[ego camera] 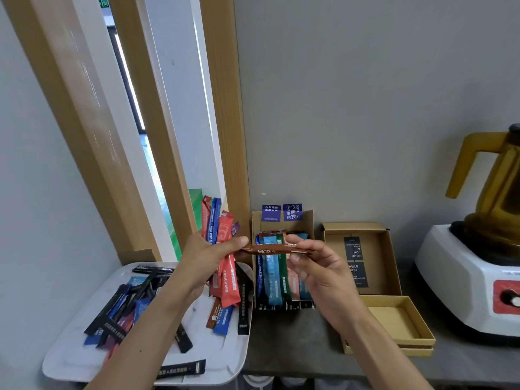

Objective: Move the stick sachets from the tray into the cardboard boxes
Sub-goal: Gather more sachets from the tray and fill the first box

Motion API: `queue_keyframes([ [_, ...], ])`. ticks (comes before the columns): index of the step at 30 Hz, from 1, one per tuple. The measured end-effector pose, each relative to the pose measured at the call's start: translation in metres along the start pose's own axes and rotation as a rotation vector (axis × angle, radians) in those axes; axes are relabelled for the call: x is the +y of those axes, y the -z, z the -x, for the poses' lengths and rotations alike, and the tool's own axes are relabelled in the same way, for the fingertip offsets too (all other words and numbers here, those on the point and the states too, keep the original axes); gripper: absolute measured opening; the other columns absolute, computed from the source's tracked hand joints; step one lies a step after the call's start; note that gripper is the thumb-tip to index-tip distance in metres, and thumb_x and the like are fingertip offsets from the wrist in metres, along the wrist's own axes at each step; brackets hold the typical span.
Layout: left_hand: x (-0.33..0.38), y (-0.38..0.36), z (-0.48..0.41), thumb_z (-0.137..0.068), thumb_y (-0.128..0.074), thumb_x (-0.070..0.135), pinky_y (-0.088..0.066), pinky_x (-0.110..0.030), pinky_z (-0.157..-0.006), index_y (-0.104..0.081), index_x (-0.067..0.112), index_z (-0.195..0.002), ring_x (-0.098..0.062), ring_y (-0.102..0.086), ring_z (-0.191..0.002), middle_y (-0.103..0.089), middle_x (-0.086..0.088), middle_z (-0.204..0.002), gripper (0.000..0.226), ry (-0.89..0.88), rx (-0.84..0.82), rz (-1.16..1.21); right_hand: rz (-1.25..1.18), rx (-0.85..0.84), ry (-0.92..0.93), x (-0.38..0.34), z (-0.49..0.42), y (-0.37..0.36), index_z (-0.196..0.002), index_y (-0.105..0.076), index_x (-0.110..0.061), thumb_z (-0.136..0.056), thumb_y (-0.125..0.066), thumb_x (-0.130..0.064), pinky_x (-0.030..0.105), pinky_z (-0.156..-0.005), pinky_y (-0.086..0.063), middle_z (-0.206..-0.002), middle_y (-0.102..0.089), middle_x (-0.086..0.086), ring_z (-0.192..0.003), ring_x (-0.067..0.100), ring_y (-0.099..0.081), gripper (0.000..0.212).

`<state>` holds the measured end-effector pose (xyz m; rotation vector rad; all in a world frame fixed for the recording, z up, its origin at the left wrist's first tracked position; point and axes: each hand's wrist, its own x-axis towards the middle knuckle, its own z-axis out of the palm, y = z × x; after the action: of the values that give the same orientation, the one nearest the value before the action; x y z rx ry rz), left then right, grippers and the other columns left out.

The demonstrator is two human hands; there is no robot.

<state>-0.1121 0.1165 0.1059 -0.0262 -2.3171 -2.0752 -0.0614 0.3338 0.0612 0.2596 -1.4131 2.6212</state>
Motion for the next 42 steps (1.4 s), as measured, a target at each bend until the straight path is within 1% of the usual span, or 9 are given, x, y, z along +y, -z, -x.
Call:
queue_keyframes([
  [5, 0.001, -0.005, -0.001, -0.084, -0.085, 0.016, -0.060, -0.035, -0.084, -0.065, 0.022, -0.117, -0.013, -0.077, -0.088, -0.081, 0.010, -0.094, 0.039, -0.091, 0.053, 0.033, 0.069, 0.067, -0.040, -0.002, 0.001, 0.003, -0.101, -0.081, -0.018, -0.087, -0.066, 0.003, 0.040, -0.099, -0.060, -0.127, -0.073, 0.013, -0.127, 0.025, -0.066, 0.029],
  [8, 0.003, -0.009, 0.000, -0.086, -0.083, 0.015, -0.059, -0.021, -0.067, -0.064, 0.026, -0.113, -0.003, -0.077, -0.080, -0.080, 0.017, -0.089, 0.035, -0.143, 0.085, 0.059, -0.071, 0.150, -0.127, -0.003, -0.002, 0.006, -0.128, -0.069, -0.009, -0.104, -0.050, -0.004, 0.044, -0.098, -0.060, -0.127, -0.073, 0.017, -0.118, 0.028, -0.072, 0.031],
  [11, 0.004, -0.012, 0.001, -0.086, -0.082, 0.015, -0.053, -0.010, -0.055, -0.065, 0.027, -0.111, 0.002, -0.075, -0.077, -0.078, 0.017, -0.087, 0.032, -0.164, 0.105, 0.049, -0.014, 0.171, -0.177, -0.007, -0.001, 0.005, -0.125, -0.072, -0.009, -0.091, -0.067, -0.032, 0.047, -0.096, -0.059, -0.121, -0.075, 0.017, -0.113, 0.032, -0.073, 0.042],
  [17, 0.000, -0.012, 0.005, -0.083, -0.085, 0.012, -0.057, -0.018, -0.060, -0.065, 0.021, -0.103, -0.003, -0.075, -0.072, -0.075, 0.013, -0.078, 0.029, -0.127, 0.094, -0.031, 0.076, 0.176, -0.108, -0.009, -0.003, 0.008, -0.125, -0.068, -0.017, -0.077, -0.079, -0.013, 0.046, -0.094, -0.059, -0.119, -0.077, 0.011, -0.115, 0.029, -0.073, 0.050],
  [21, -0.005, -0.013, 0.009, -0.079, -0.088, 0.019, -0.057, -0.030, -0.074, -0.063, 0.023, -0.097, -0.017, -0.074, -0.085, -0.073, 0.000, -0.092, 0.031, -0.069, 0.039, -0.097, 0.012, 0.240, -0.005, -0.018, -0.009, 0.000, -0.120, -0.065, -0.013, -0.079, -0.078, -0.018, 0.039, -0.085, -0.061, -0.111, -0.079, 0.010, -0.107, 0.023, -0.076, 0.043],
  [26, -0.010, -0.004, 0.005, -0.081, -0.087, 0.023, -0.059, -0.035, -0.083, -0.068, 0.021, -0.102, -0.019, -0.074, -0.088, -0.074, -0.003, -0.096, 0.029, -0.048, 0.120, 0.017, 0.467, 0.245, 0.182, -0.019, -0.019, -0.001, -0.114, -0.069, -0.019, -0.092, -0.075, -0.019, 0.031, -0.079, -0.063, -0.103, -0.080, -0.003, -0.100, 0.011, -0.077, 0.022],
  [29, -0.010, 0.001, 0.002, -0.083, -0.085, 0.020, -0.059, -0.036, -0.082, -0.067, 0.020, -0.104, -0.020, -0.072, -0.086, -0.073, -0.005, -0.097, 0.027, -0.045, 0.137, 0.078, 0.642, 0.155, 0.098, 0.001, -0.025, -0.002, -0.110, -0.070, -0.024, -0.092, -0.076, -0.018, 0.027, -0.079, -0.064, -0.100, -0.080, -0.009, -0.097, 0.006, -0.076, 0.019],
  [36, -0.011, 0.001, -0.001, -0.085, -0.084, 0.019, -0.057, -0.030, -0.076, -0.068, 0.023, -0.099, -0.015, -0.072, -0.082, -0.072, 0.001, -0.092, 0.022, -0.060, 0.140, 0.091, 1.026, 0.134, 0.136, 0.048, -0.031, -0.012, -0.125, -0.061, -0.033, -0.089, -0.082, -0.023, 0.020, -0.081, -0.062, -0.120, -0.065, -0.014, -0.098, -0.003, -0.069, 0.044],
  [42, -0.013, 0.000, -0.003, -0.084, -0.084, 0.025, -0.059, -0.034, -0.083, -0.066, 0.025, -0.102, -0.017, -0.074, -0.086, -0.074, 0.001, -0.095, 0.025, -0.037, 0.110, 0.093, 1.457, -0.015, 0.303, 0.072, -0.014, 0.005, -0.113, -0.070, -0.030, -0.092, -0.078, -0.031, 0.034, -0.095, -0.061, -0.123, -0.061, -0.014, -0.124, 0.010, -0.061, 0.023],
])
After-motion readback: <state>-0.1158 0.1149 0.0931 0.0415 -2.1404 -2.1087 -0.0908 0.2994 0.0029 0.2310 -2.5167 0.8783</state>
